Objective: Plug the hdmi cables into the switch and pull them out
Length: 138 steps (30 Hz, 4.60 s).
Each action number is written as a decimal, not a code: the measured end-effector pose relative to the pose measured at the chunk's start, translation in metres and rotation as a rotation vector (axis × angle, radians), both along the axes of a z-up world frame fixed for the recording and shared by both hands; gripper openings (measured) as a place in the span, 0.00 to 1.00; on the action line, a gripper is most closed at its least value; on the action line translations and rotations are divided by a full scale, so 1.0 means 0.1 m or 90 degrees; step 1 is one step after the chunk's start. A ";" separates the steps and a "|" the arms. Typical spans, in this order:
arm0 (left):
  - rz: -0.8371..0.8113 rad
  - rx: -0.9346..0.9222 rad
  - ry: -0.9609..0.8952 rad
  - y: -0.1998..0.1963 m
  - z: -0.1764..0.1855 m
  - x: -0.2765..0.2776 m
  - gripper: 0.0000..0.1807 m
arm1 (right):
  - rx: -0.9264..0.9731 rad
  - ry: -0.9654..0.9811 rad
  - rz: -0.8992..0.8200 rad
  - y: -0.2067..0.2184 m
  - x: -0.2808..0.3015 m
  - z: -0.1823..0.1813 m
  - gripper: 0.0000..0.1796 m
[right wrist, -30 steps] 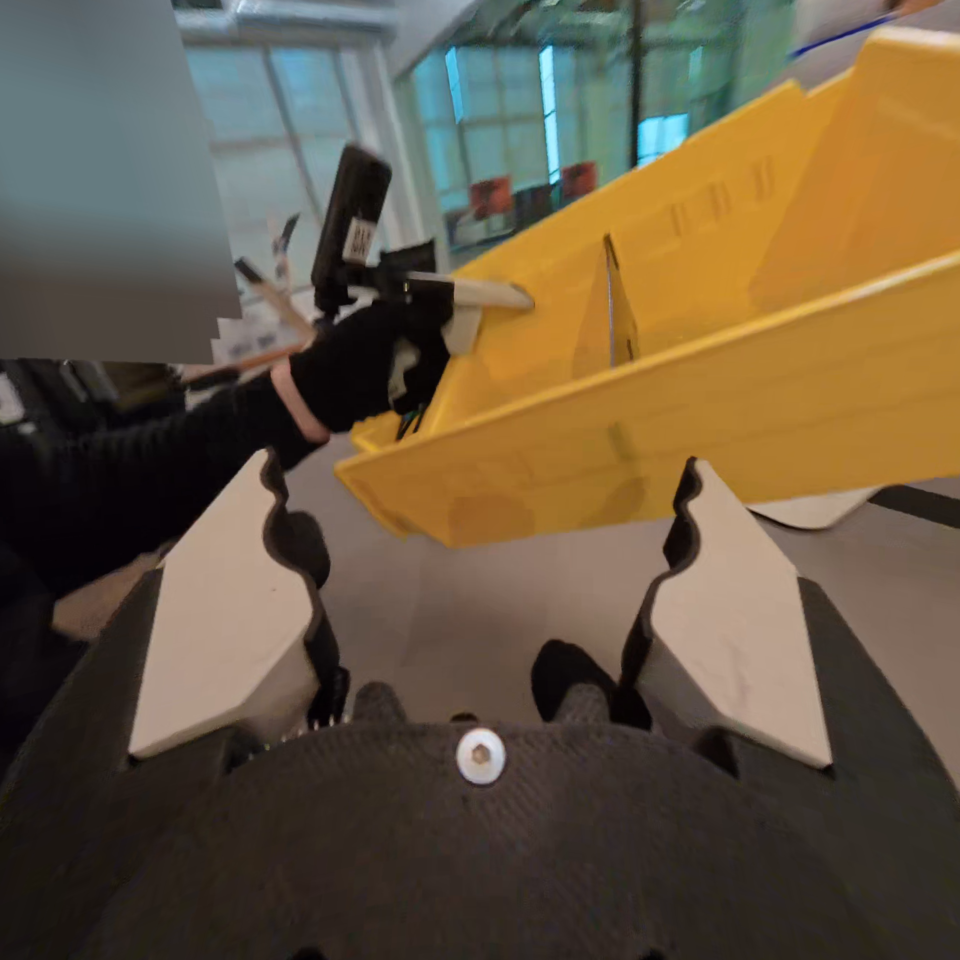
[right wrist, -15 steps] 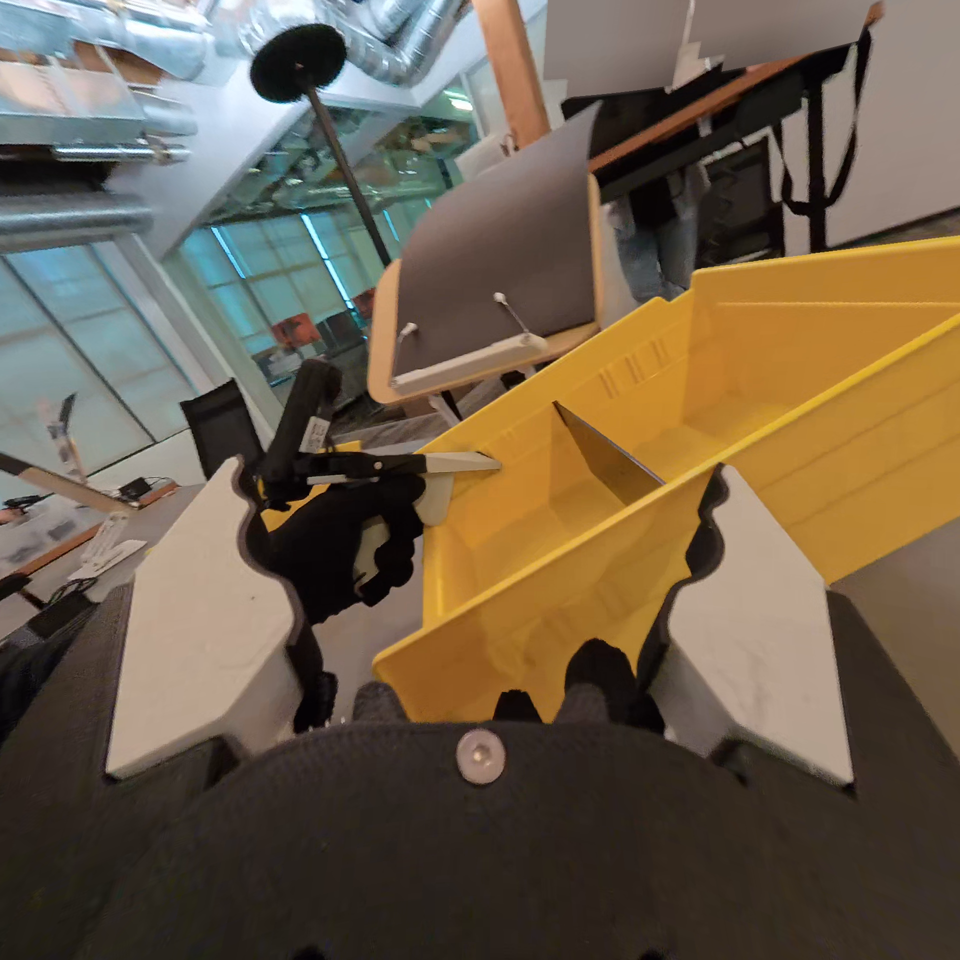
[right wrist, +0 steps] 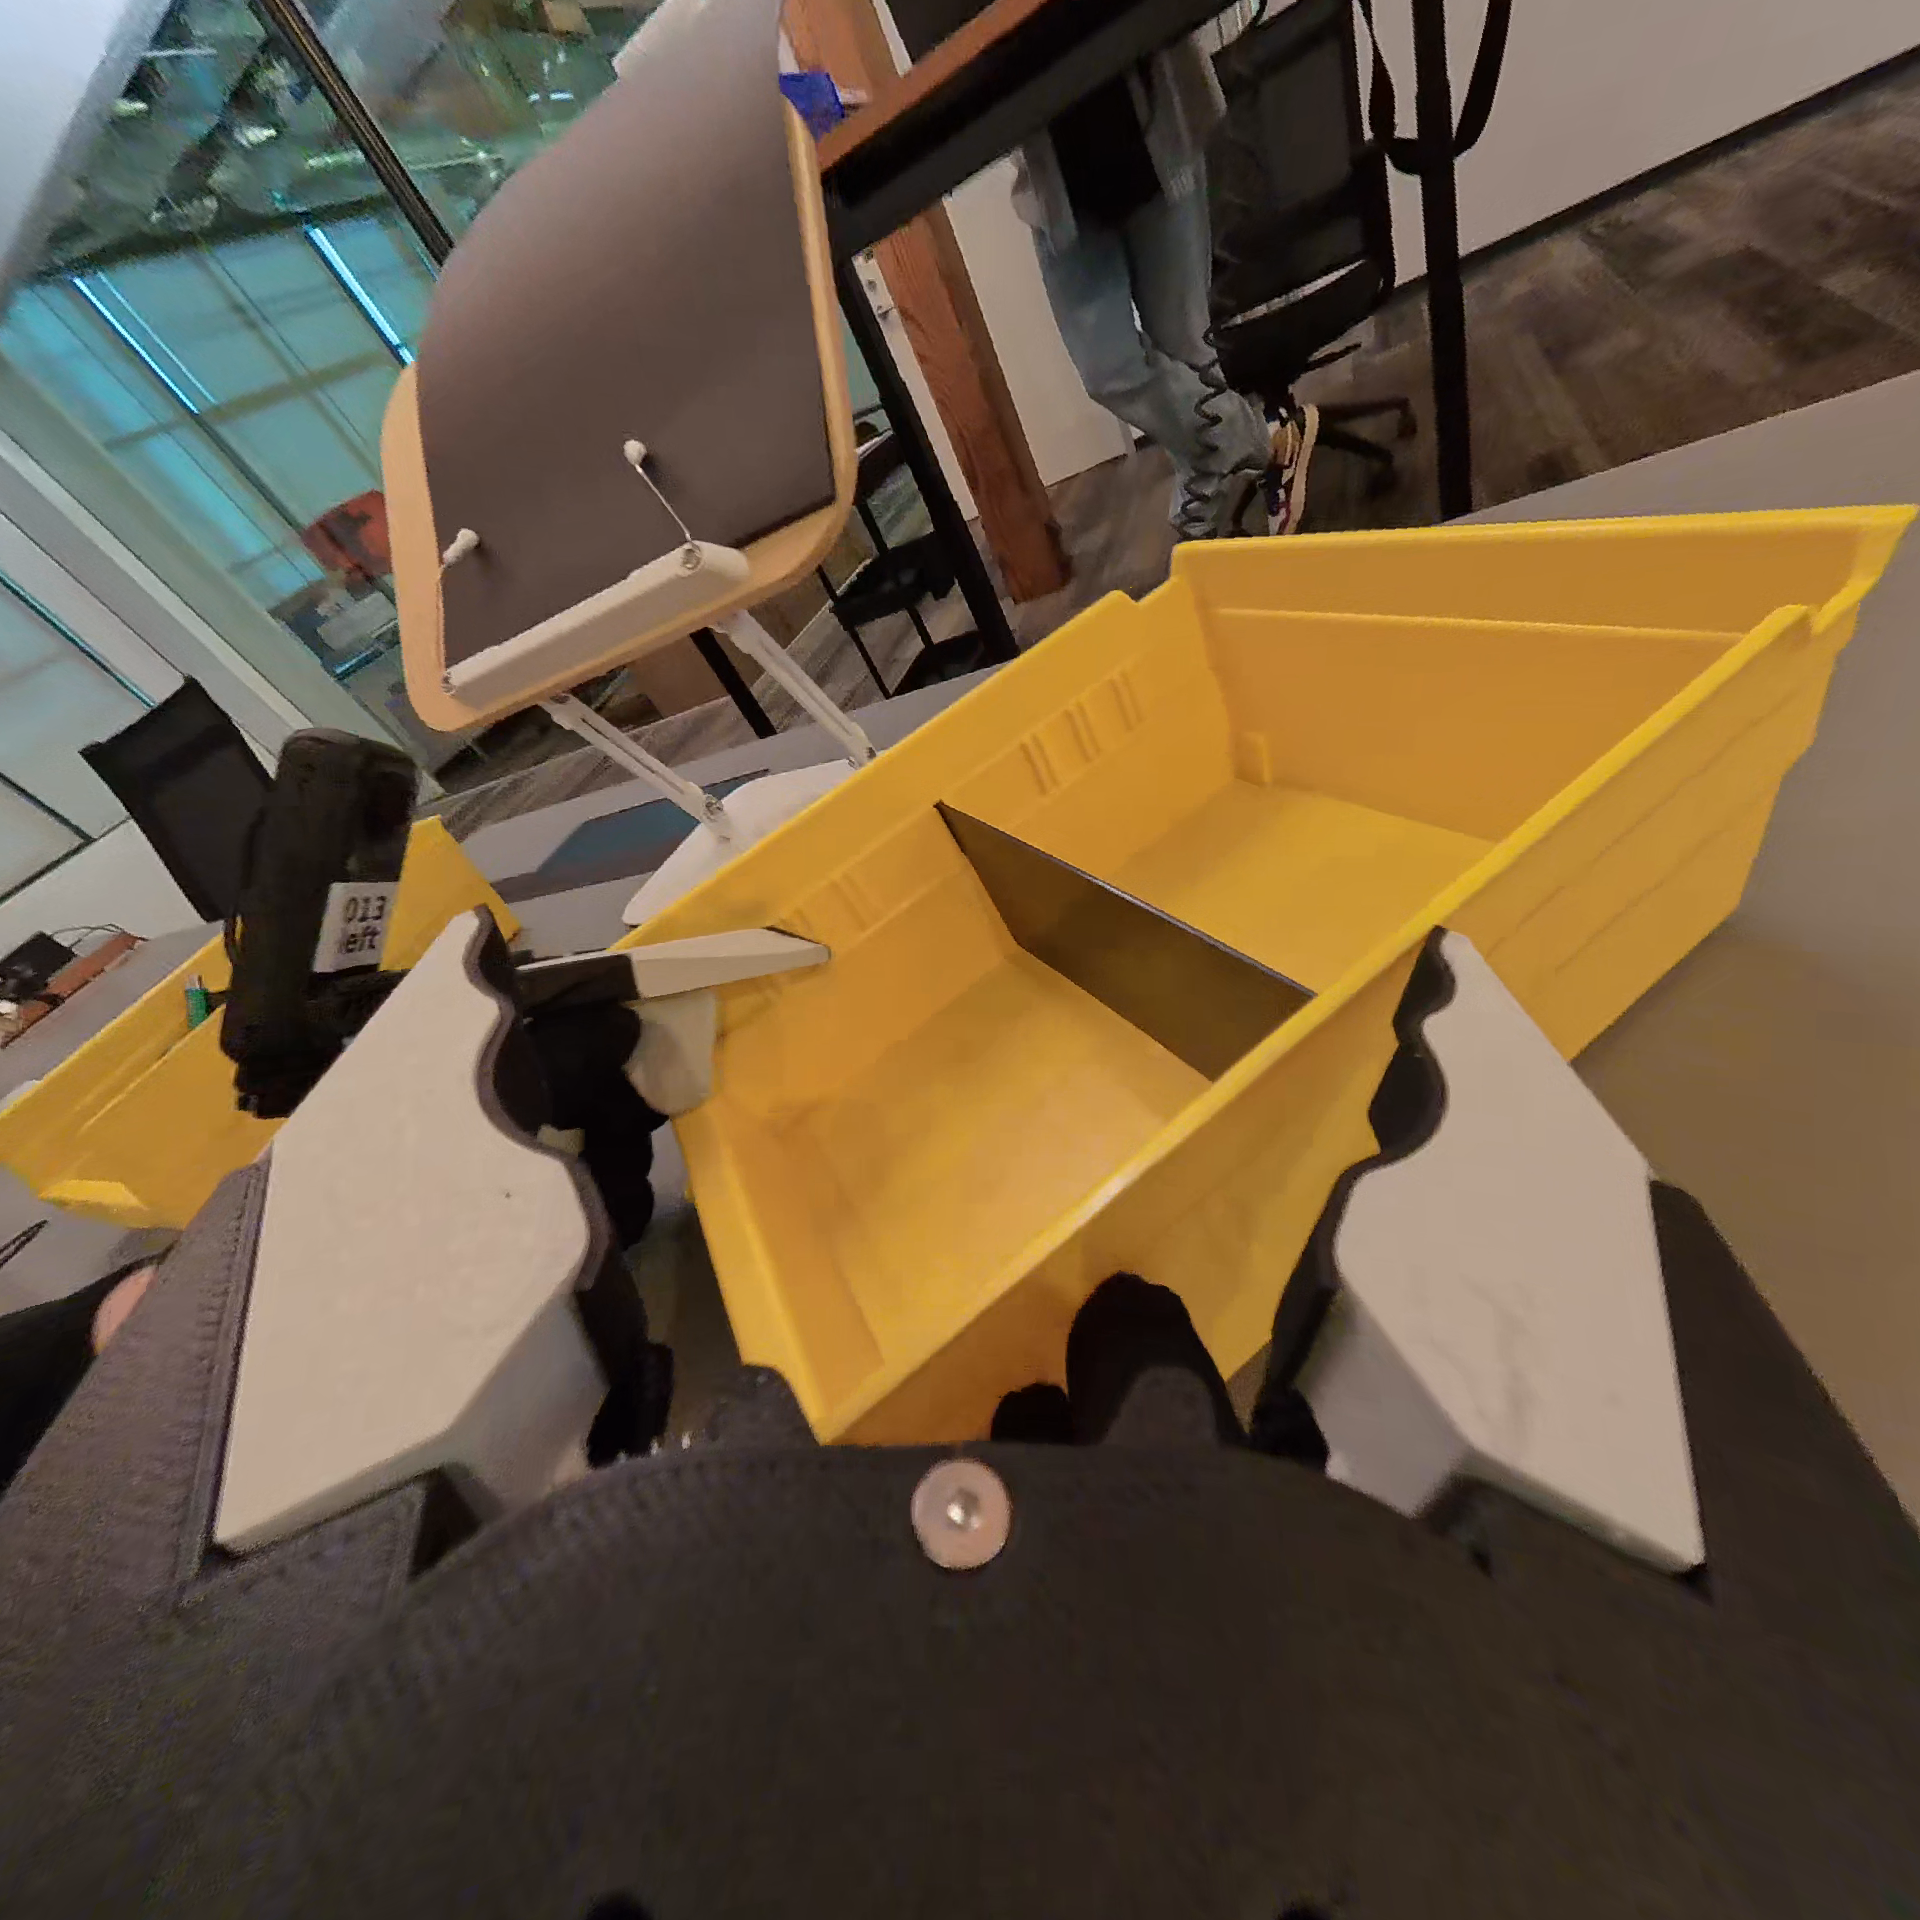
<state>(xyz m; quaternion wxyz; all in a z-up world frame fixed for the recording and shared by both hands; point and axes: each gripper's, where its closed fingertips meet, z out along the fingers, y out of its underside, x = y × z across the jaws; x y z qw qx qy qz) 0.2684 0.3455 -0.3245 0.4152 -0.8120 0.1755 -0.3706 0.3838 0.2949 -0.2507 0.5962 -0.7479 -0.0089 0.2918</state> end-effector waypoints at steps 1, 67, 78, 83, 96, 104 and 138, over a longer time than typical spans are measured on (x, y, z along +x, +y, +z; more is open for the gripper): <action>-0.001 0.003 -0.002 -0.02 0.00 0.04 0.17 | -0.006 -0.005 0.001 0.03 0.05 -0.03 0.88; 0.555 0.016 0.368 -1.14 0.24 -6.52 0.52 | 0.116 -0.283 0.448 0.18 -2.81 -0.14 0.58; 0.484 -0.017 0.279 -0.92 -0.08 -6.33 0.01 | 0.109 -0.250 0.475 0.26 -2.88 -0.65 0.56; 0.491 -0.015 0.286 -0.84 -0.08 -6.44 0.01 | 0.102 -0.226 0.477 0.28 -2.86 -0.63 0.55; 0.458 -0.011 0.276 -0.57 -0.08 -6.65 0.01 | 0.100 -0.204 0.490 0.26 -2.85 -0.61 0.53; 0.559 0.074 0.338 -0.75 0.46 -6.89 0.37 | 0.101 -0.204 0.496 0.25 -2.86 -0.61 0.53; 0.179 -0.203 0.349 0.68 0.16 -4.98 0.16 | 0.103 -0.223 0.533 0.17 -2.91 -0.65 0.53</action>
